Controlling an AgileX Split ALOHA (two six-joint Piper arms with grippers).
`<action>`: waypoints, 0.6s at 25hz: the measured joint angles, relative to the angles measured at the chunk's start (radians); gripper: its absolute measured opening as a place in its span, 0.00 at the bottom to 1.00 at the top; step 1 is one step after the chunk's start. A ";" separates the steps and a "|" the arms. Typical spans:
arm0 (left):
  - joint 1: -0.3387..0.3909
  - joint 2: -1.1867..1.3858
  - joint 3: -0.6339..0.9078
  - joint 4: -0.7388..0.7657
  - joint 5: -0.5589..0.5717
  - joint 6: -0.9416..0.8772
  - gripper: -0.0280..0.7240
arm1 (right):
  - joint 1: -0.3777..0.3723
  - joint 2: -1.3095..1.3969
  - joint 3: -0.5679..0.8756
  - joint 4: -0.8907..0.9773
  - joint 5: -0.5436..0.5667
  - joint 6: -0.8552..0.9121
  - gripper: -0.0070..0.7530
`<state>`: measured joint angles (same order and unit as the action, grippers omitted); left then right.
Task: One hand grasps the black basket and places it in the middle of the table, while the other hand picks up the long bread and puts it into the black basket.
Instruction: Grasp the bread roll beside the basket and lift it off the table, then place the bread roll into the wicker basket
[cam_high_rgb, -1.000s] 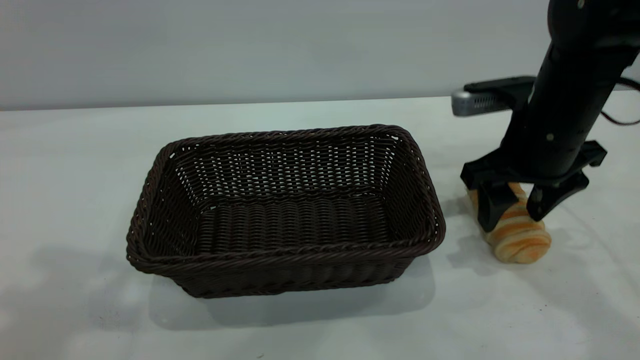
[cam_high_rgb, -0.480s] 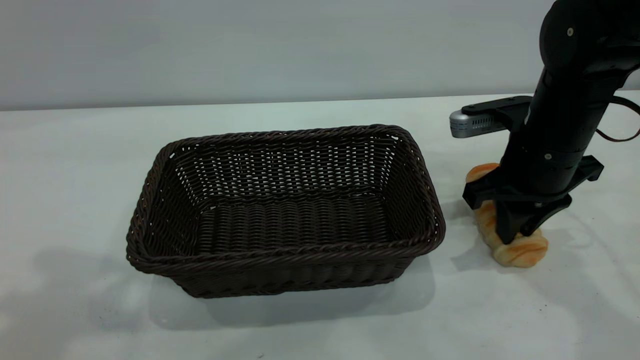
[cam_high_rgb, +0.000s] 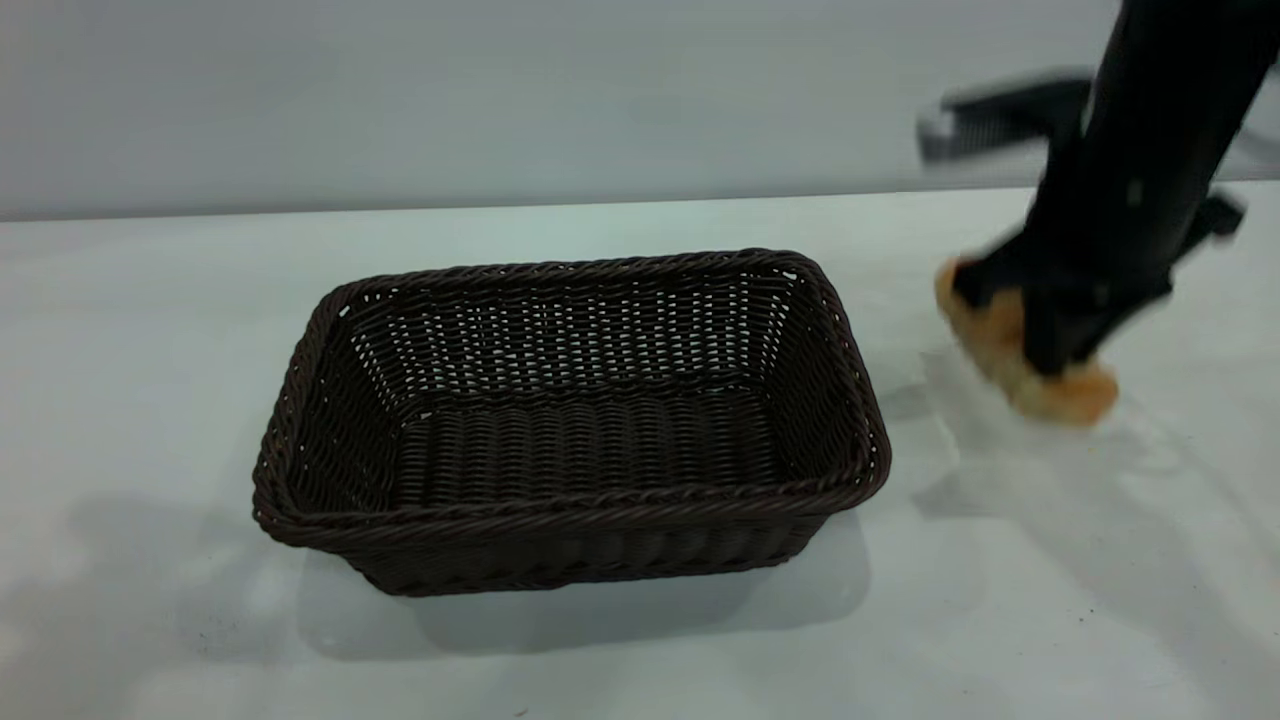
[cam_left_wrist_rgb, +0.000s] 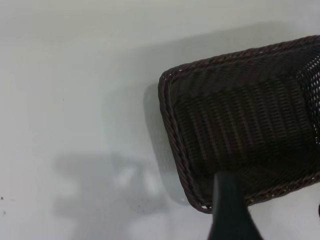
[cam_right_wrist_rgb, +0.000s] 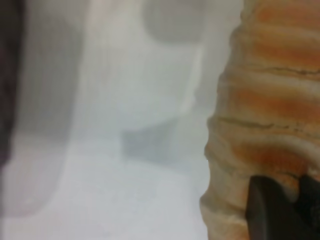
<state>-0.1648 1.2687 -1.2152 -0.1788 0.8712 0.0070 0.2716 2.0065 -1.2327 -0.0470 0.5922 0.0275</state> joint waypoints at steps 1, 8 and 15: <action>0.000 0.000 0.000 0.000 0.000 -0.001 0.69 | 0.004 -0.027 -0.006 0.004 0.016 0.001 0.05; 0.000 0.000 0.000 0.000 -0.006 -0.007 0.69 | 0.137 -0.179 -0.008 0.054 0.049 -0.015 0.05; 0.000 0.000 0.000 0.000 -0.006 -0.007 0.69 | 0.286 -0.152 -0.007 0.192 -0.045 -0.138 0.05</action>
<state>-0.1648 1.2687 -1.2152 -0.1788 0.8650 0.0000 0.5574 1.8543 -1.2396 0.1446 0.5468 -0.1105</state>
